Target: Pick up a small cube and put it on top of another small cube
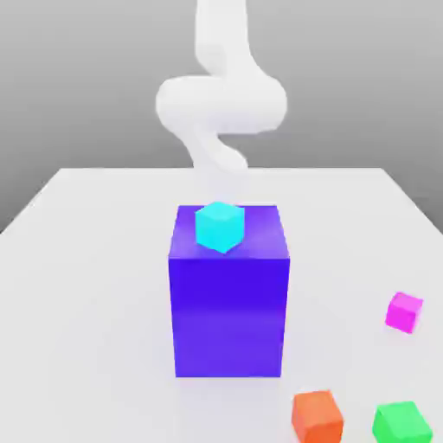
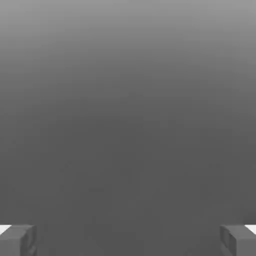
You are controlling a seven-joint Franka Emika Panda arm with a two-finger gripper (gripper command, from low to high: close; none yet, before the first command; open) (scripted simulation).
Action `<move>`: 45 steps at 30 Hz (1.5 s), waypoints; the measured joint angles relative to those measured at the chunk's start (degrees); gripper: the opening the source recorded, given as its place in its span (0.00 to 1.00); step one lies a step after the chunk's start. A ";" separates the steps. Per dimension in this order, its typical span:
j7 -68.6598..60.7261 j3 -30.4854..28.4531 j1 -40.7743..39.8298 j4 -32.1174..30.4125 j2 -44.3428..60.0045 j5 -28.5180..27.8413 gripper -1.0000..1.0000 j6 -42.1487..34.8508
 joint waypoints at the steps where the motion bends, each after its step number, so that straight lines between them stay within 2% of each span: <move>1: -0.07 1.17 0.92 -0.92 2.23 0.06 0.50 1.23; 12: 0.66 14.33 10.25 -10.35 24.91 -1.33 0.50 13.82; 20: 4.85 22.20 19.12 -17.09 42.02 -7.42 0.50 22.73; 23: 7.71 22.17 22.91 -18.97 48.60 -11.44 0.50 26.13; 28: 15.88 12.19 31.32 -17.03 59.08 -22.23 0.50 33.49; 29: 17.03 10.11 33.09 -16.61 60.76 -23.70 0.00 34.79; 36: 17.31 9.80 33.37 -16.55 61.02 -24.04 0.00 35.03; 42: 7.70 18.99 26.86 -19.25 50.09 -11.21 0.00 27.10; 45: 9.49 17.96 25.61 -16.63 50.04 -9.30 0.00 24.22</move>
